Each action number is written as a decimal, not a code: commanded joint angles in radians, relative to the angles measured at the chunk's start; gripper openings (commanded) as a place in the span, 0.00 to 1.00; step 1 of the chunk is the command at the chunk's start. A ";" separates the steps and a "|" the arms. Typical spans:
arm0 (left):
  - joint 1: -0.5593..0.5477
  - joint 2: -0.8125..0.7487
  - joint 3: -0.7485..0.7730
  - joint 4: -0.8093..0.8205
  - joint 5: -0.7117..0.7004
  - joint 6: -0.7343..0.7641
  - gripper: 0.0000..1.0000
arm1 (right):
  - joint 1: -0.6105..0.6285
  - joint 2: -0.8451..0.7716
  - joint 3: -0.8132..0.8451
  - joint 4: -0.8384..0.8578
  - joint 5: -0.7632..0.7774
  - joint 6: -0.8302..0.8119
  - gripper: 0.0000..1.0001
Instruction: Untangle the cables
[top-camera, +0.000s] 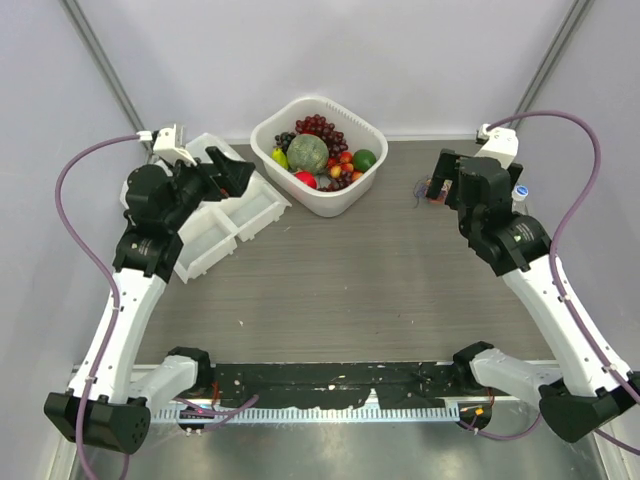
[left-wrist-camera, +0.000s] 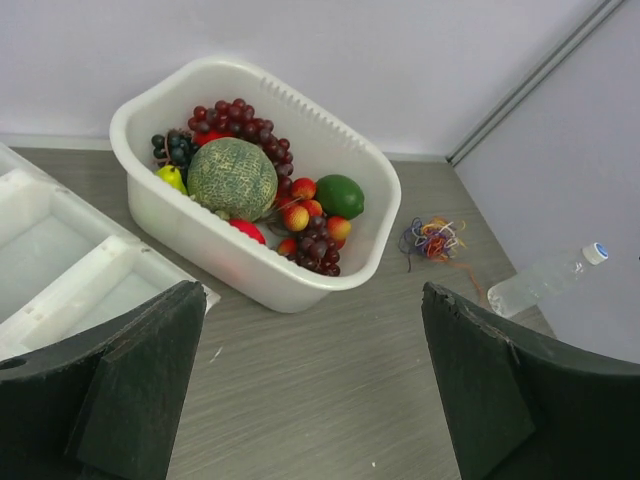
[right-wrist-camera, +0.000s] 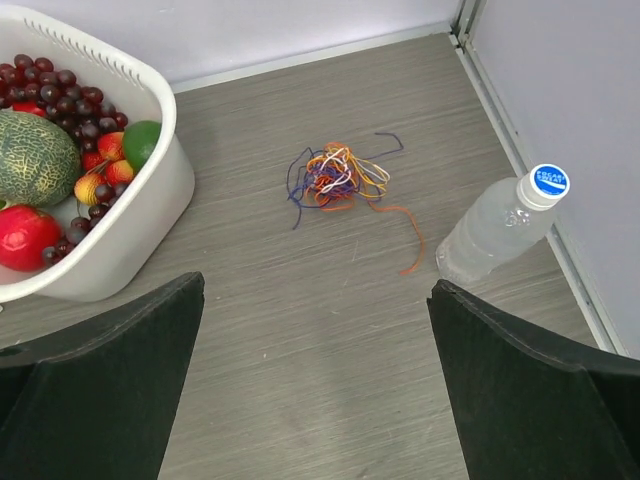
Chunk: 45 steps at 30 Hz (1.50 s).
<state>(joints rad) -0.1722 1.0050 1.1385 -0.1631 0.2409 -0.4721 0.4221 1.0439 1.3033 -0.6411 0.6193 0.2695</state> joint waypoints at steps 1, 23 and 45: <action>0.000 -0.022 -0.014 0.043 0.038 0.023 0.93 | 0.004 0.057 -0.004 0.075 -0.015 0.043 1.00; 0.005 -0.029 -0.146 0.203 0.186 -0.157 0.93 | -0.315 0.827 0.176 0.353 -0.162 0.272 0.94; 0.011 0.089 -0.168 0.277 0.276 -0.218 0.88 | -0.125 0.494 -0.363 0.501 -0.386 0.298 0.01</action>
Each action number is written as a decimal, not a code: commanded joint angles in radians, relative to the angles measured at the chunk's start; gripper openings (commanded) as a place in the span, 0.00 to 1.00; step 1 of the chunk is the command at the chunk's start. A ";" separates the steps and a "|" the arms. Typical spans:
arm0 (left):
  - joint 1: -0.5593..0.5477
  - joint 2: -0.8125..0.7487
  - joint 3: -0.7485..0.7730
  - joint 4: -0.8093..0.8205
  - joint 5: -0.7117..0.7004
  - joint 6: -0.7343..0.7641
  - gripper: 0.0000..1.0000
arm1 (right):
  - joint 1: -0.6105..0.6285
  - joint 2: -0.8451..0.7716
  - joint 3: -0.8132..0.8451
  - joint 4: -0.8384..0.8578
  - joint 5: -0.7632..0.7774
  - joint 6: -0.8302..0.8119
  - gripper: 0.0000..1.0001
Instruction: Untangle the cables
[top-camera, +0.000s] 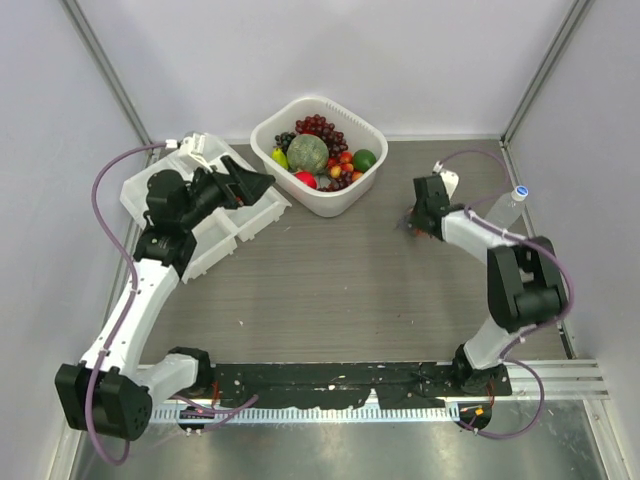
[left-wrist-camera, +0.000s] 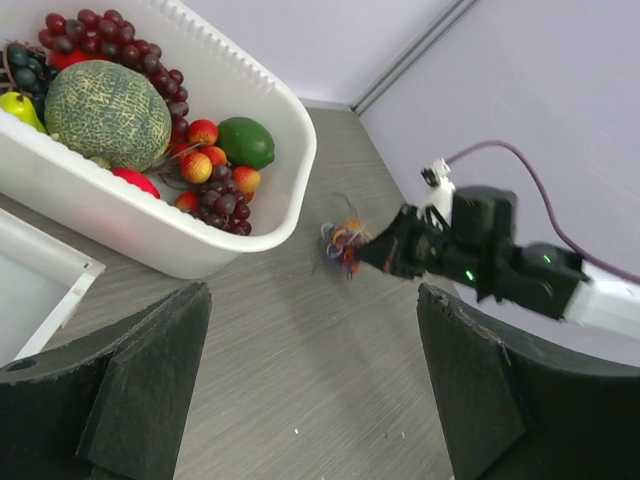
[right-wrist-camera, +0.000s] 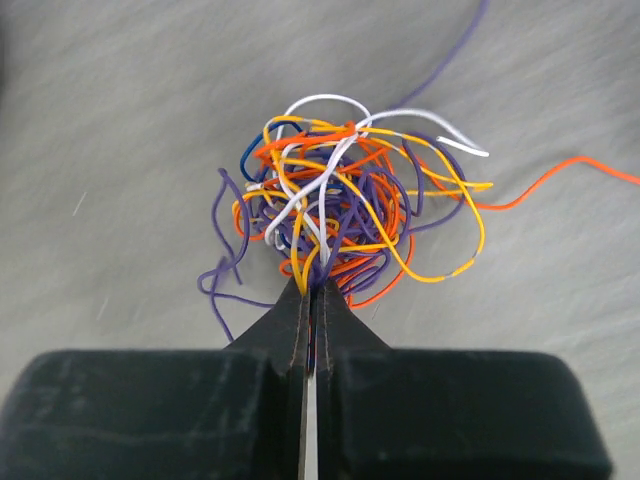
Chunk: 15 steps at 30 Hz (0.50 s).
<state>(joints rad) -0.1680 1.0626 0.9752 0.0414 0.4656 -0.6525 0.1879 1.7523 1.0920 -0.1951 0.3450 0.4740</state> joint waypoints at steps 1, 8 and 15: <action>0.007 0.045 -0.001 0.077 0.068 -0.053 0.85 | 0.163 -0.284 -0.228 0.068 -0.123 0.110 0.01; -0.117 0.108 0.043 0.033 0.128 -0.073 0.75 | 0.347 -0.542 -0.573 0.313 -0.329 0.366 0.01; -0.329 -0.074 -0.188 -0.014 -0.037 -0.154 0.73 | 0.455 -0.577 -0.641 0.378 -0.460 0.364 0.04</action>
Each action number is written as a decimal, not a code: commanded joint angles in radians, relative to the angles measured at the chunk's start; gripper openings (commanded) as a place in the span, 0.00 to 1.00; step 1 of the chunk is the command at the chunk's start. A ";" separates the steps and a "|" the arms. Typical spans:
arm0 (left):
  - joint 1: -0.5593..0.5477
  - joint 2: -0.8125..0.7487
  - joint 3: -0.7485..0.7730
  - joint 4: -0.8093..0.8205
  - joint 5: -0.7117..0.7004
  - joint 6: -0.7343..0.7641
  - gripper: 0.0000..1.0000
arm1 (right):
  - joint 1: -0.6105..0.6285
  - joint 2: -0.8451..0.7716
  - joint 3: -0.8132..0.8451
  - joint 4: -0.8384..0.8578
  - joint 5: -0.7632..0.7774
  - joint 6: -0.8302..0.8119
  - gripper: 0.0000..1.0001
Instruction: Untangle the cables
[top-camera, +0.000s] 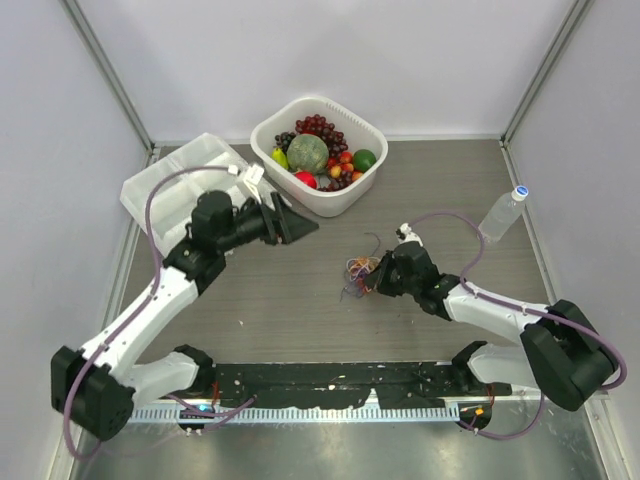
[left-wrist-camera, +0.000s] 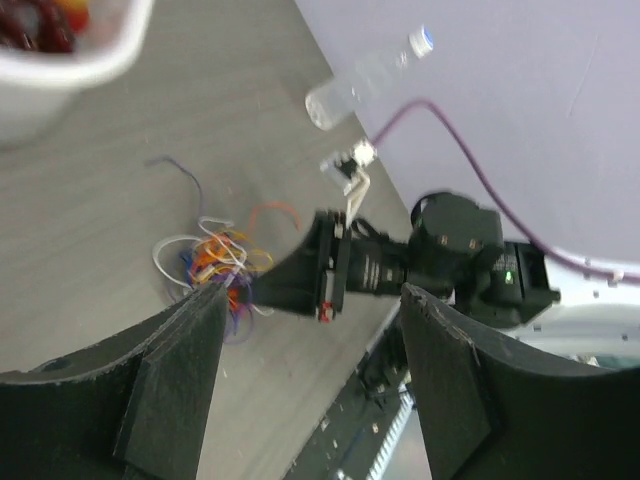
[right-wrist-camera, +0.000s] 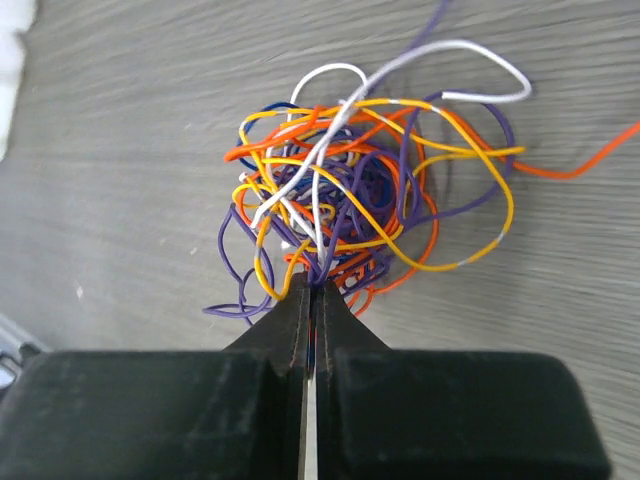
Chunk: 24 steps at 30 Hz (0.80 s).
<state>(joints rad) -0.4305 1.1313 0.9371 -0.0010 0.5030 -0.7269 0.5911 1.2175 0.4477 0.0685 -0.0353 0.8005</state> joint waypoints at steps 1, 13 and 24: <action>-0.100 -0.168 -0.209 0.074 -0.089 -0.113 0.73 | 0.064 -0.064 -0.010 0.114 -0.081 0.039 0.04; -0.433 -0.075 -0.402 0.132 -0.323 -0.039 0.43 | 0.118 -0.174 -0.136 0.177 -0.110 0.097 0.08; -0.485 0.100 -0.333 0.105 -0.357 0.112 0.46 | 0.121 -0.185 -0.138 0.172 -0.109 0.106 0.08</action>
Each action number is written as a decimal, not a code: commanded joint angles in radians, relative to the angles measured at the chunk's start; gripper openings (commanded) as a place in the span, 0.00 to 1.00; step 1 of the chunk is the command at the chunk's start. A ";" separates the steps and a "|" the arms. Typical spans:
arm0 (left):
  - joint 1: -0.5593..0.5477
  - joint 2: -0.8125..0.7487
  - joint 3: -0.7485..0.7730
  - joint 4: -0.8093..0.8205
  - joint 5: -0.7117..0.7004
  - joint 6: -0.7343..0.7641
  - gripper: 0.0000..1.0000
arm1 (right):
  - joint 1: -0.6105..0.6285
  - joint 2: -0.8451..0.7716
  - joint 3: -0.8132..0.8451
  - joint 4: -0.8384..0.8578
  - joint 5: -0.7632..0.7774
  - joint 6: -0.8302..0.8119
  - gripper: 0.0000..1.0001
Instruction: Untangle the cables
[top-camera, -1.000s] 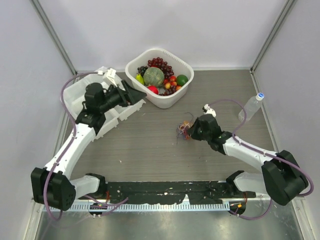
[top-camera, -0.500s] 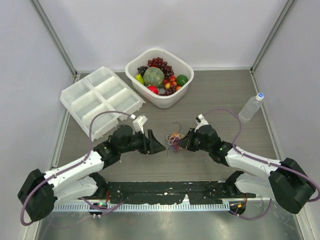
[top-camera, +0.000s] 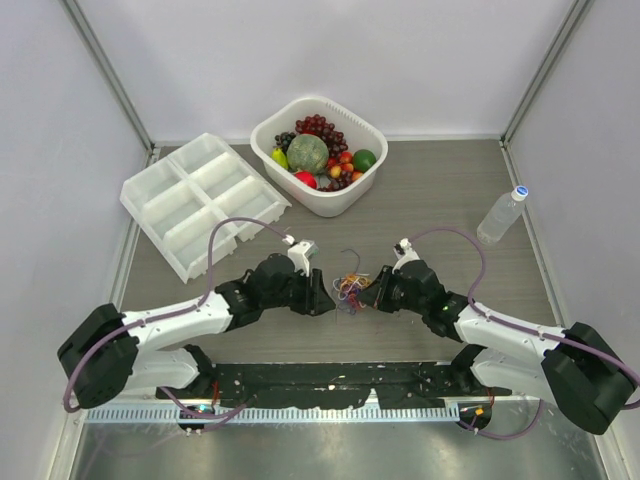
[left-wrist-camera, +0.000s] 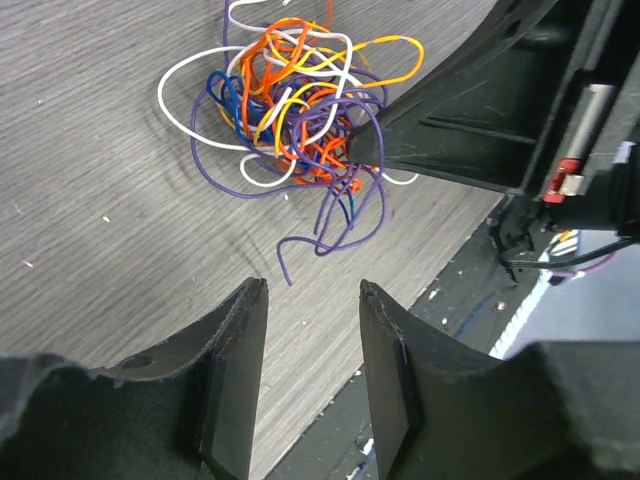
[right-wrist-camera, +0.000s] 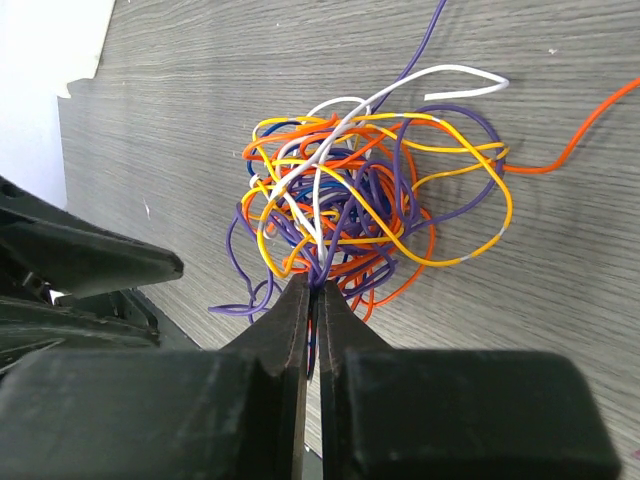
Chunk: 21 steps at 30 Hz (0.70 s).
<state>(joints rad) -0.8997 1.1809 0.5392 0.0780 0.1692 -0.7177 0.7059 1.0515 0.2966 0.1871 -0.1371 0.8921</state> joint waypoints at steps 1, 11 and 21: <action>-0.022 0.078 0.086 0.017 -0.017 0.119 0.48 | 0.006 -0.016 0.012 0.054 -0.009 0.016 0.08; -0.087 0.224 0.162 0.020 -0.052 0.161 0.46 | 0.007 -0.028 0.007 0.048 -0.002 0.030 0.08; -0.103 0.214 0.188 -0.012 -0.119 0.179 0.03 | 0.009 -0.016 0.019 0.029 0.025 0.005 0.09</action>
<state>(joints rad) -0.9951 1.4174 0.6937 0.0578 0.0837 -0.5625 0.7078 1.0508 0.2966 0.1871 -0.1402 0.9081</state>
